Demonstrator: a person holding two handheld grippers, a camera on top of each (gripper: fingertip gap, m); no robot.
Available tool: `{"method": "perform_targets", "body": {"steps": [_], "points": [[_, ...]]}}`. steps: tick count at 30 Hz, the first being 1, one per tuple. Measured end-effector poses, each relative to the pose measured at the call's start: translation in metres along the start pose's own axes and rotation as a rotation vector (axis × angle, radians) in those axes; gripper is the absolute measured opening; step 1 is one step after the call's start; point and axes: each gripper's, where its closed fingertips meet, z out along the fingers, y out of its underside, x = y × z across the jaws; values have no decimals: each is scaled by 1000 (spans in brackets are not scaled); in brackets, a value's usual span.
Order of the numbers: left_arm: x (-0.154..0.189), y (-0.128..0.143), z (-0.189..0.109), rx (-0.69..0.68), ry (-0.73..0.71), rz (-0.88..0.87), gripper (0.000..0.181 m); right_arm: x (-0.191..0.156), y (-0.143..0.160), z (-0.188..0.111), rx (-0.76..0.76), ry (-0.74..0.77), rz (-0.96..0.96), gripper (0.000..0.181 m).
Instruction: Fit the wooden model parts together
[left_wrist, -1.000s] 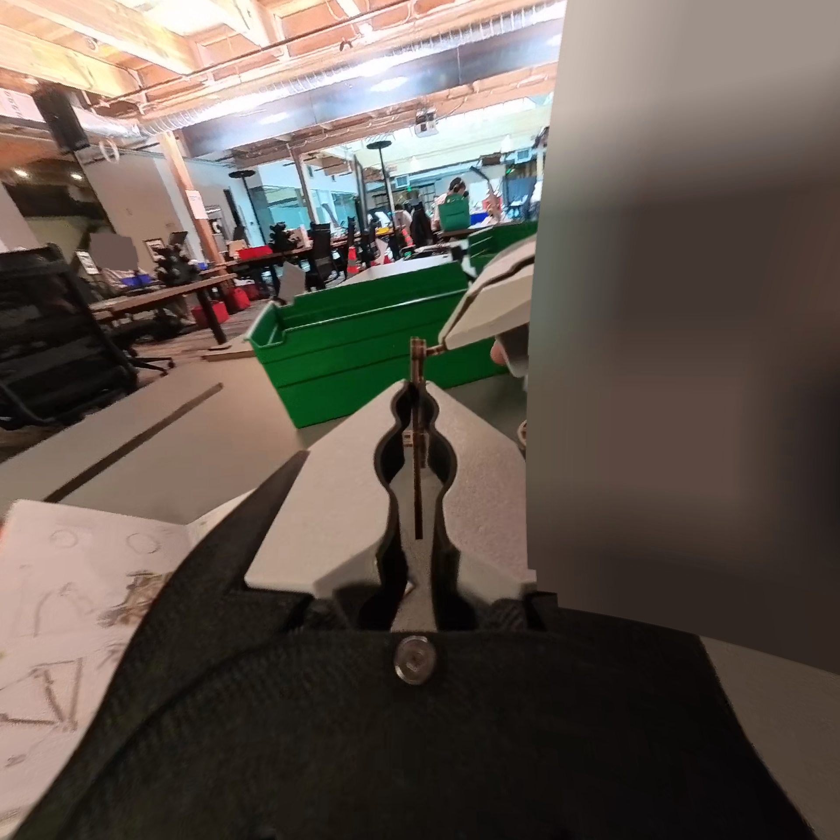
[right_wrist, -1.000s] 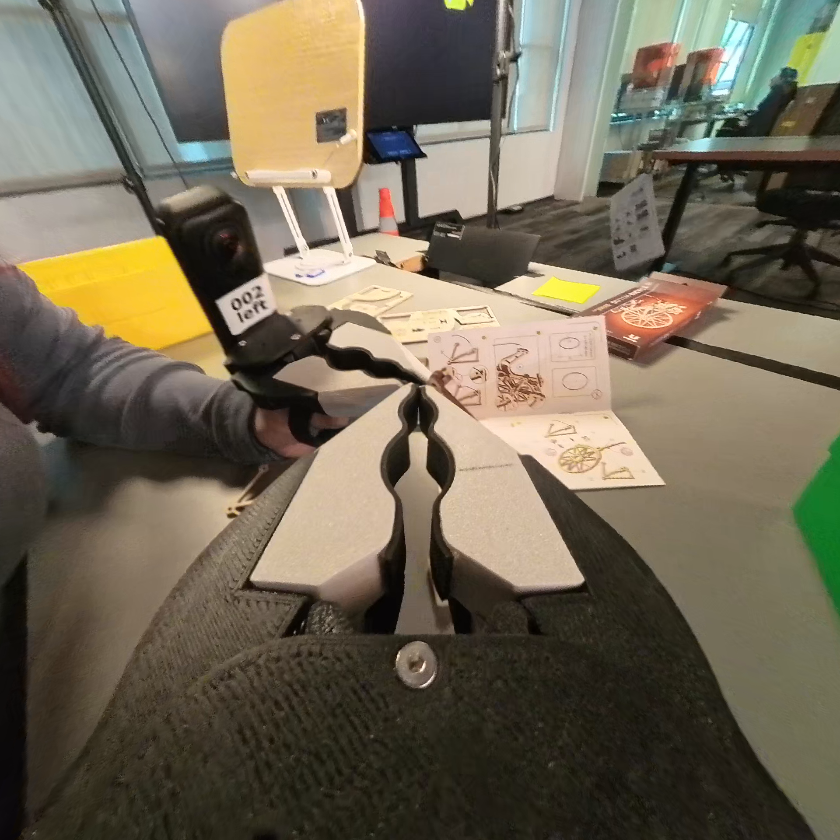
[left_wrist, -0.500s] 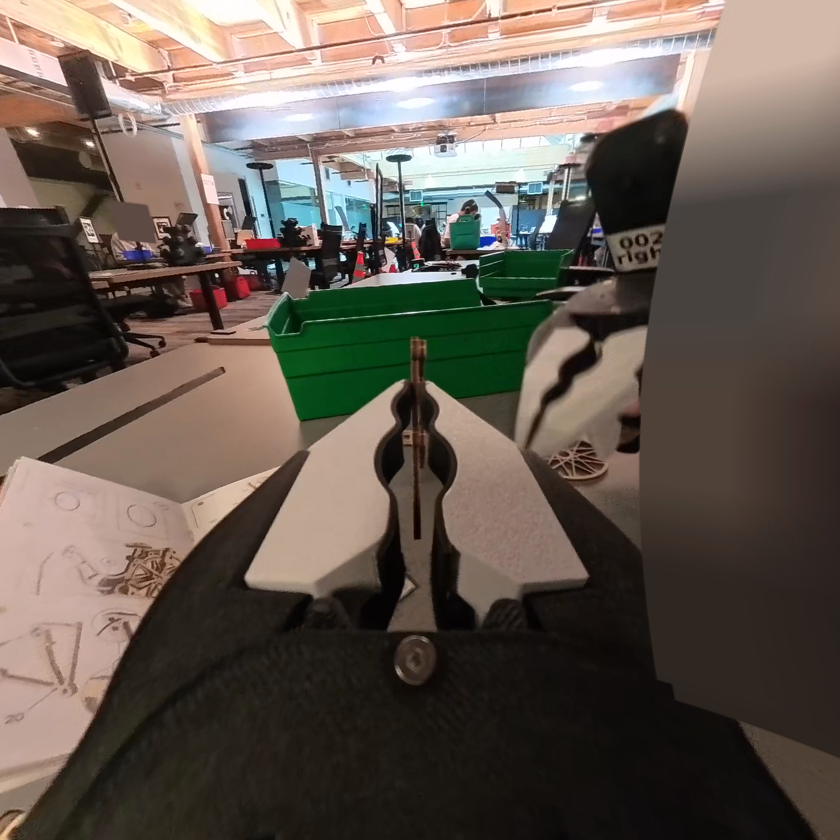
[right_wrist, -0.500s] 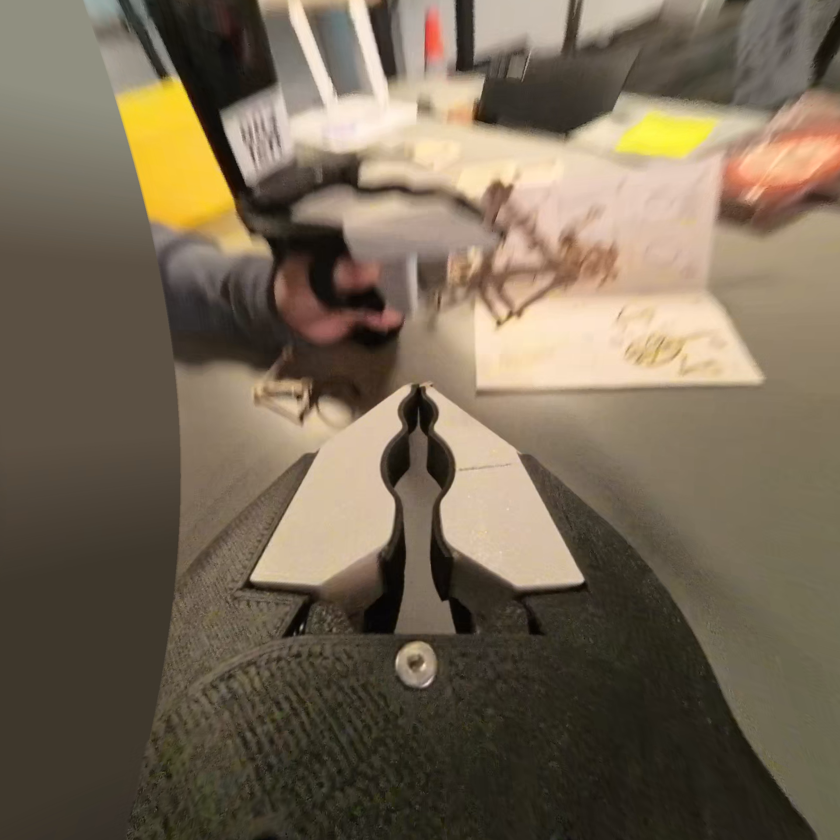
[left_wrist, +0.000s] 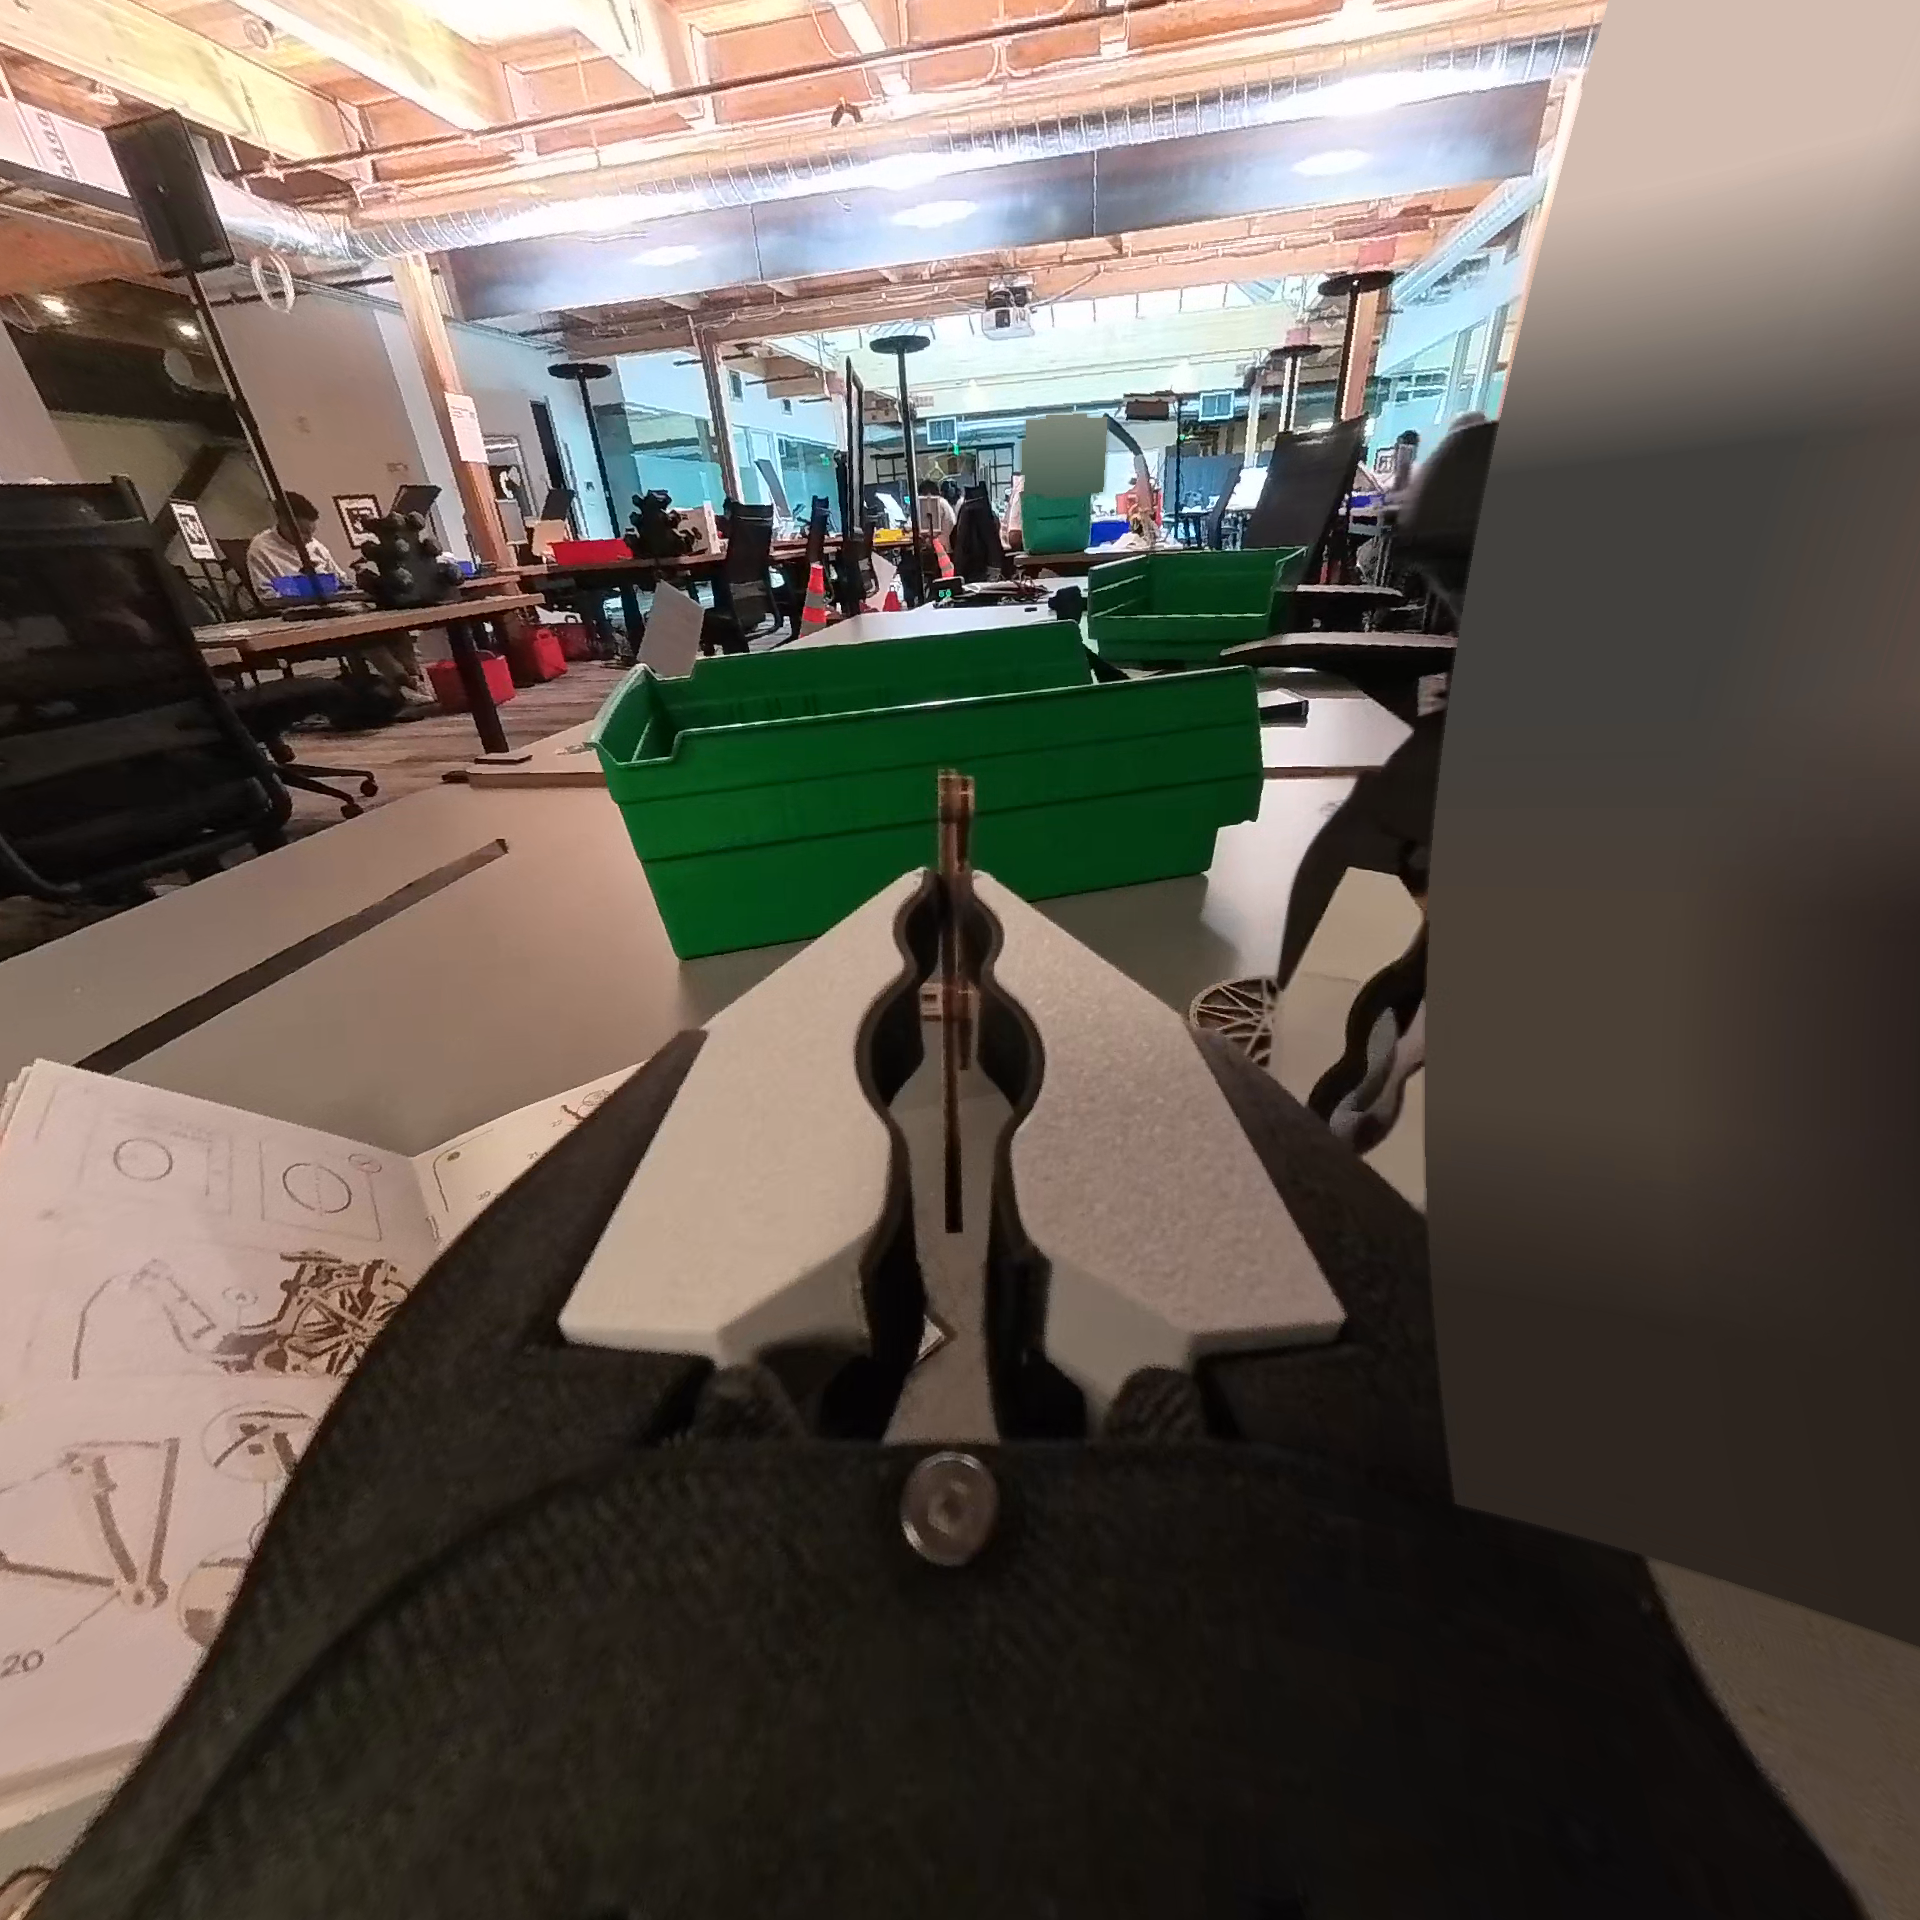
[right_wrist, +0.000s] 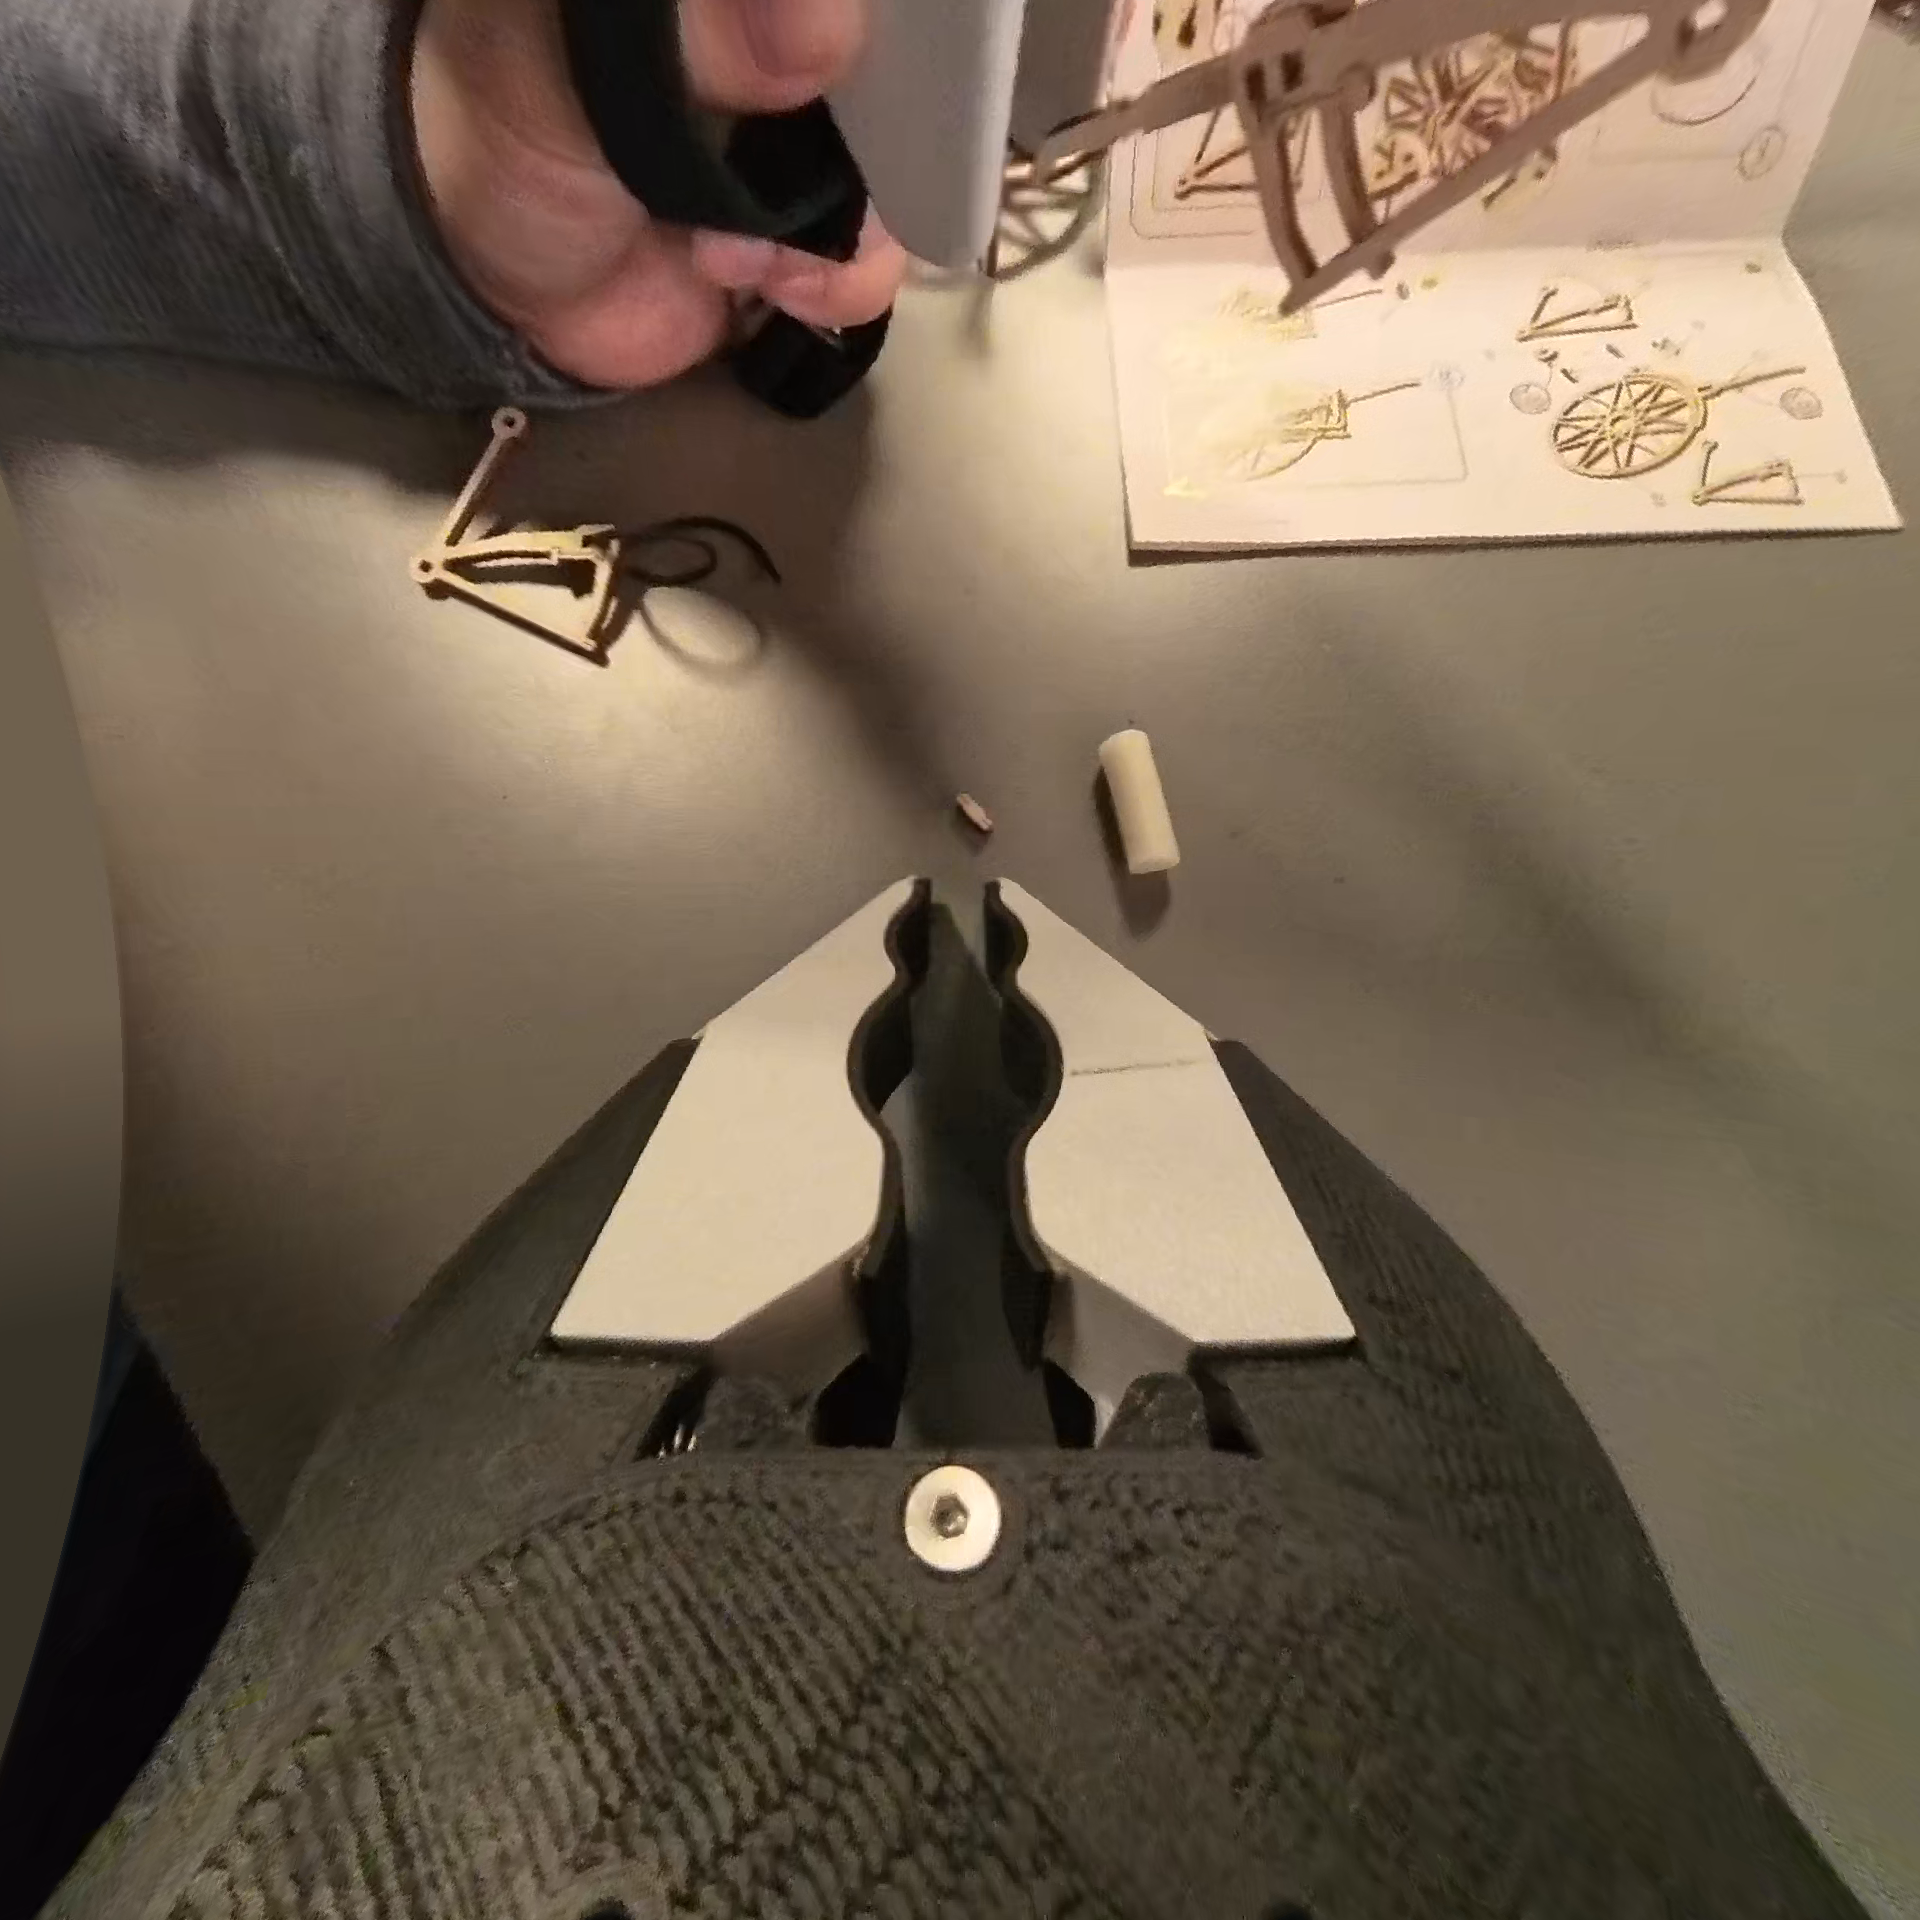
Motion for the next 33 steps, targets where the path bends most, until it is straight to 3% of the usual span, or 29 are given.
{"method": "perform_targets", "body": {"steps": [4,7,16,26,27,31,33], "points": [[1,1,0,-4,4,4,1,1,-7,2,23,55,-59,9],[2,1,1,-6,10,8,1,2,-7,7,5,24,-123,16],[3,1,1,-8,15,7,0,0,-9,12,-6,-149,-152,10],[4,1,1,-10,15,12,1,6,-11,14,-3,-73,-146,0],[3,1,1,-9,10,15,1,11,-17,13,32,-32,-129,0],[-1,3,1,-26,-39,69,0,28,-87,-23,485,90,76,0],[-1,4,1,-39,-57,104,0,33,-105,-37,622,124,110,0]]}}
